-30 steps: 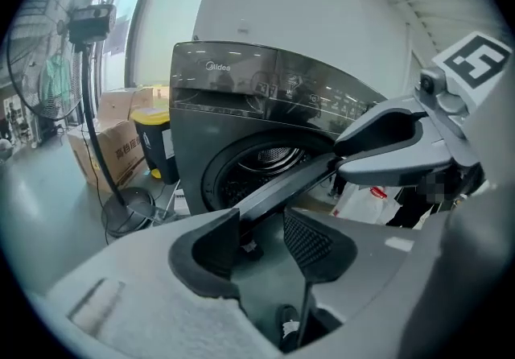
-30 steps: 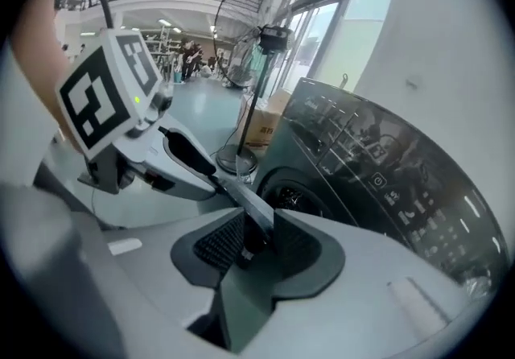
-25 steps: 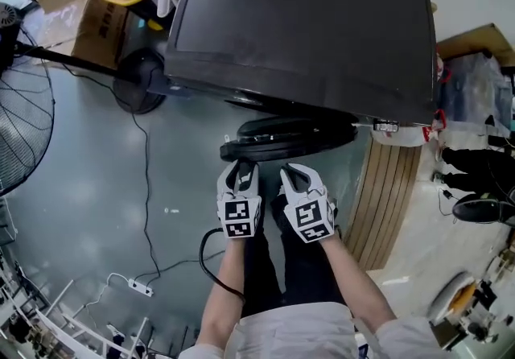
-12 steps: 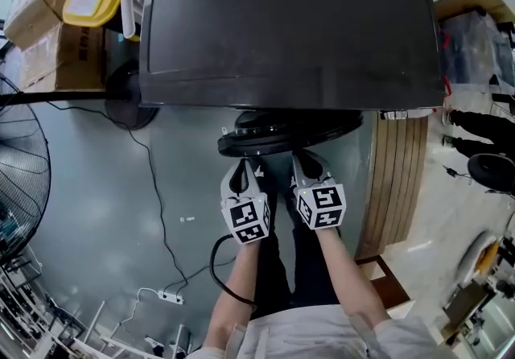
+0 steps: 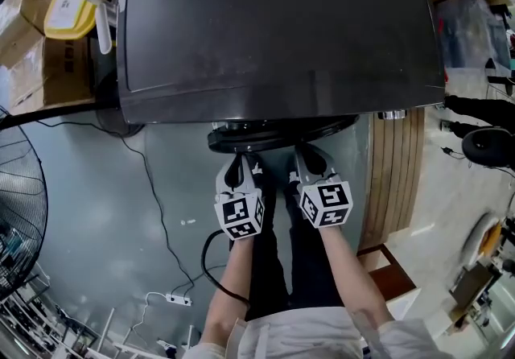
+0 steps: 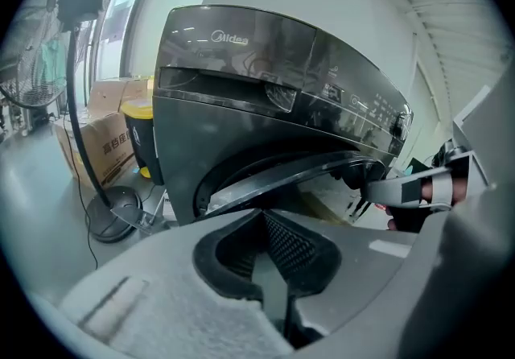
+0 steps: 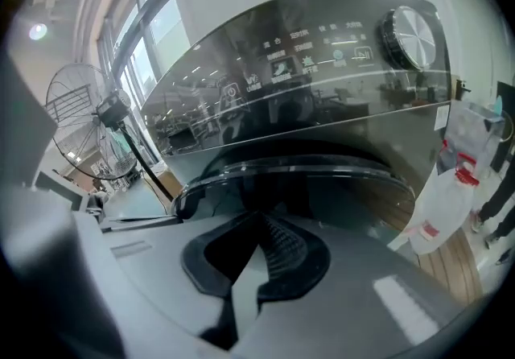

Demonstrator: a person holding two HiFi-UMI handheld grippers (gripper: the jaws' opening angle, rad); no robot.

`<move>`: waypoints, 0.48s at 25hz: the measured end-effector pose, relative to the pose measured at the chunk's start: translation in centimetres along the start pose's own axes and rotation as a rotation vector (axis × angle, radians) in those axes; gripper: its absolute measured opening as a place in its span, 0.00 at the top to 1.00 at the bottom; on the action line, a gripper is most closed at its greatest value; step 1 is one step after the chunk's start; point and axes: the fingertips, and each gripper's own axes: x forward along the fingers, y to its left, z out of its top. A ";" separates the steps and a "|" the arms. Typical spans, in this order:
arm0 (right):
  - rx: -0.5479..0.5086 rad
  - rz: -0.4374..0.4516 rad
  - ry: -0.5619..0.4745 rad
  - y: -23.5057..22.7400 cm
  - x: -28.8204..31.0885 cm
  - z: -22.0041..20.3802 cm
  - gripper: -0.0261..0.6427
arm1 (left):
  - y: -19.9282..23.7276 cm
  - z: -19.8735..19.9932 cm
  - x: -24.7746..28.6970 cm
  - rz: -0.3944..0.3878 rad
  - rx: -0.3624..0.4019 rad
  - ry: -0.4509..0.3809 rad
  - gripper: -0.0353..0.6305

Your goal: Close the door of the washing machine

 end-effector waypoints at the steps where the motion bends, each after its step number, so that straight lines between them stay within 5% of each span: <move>1: 0.007 -0.006 -0.002 -0.3 0.1 0.0 0.96 | 0.1 0.2 0.2 -0.004 -0.002 0.000 0.94; 12: 0.068 -0.027 -0.021 -1.4 1.7 1.3 0.96 | 1.1 2.8 2.8 -0.036 -0.010 -0.026 0.94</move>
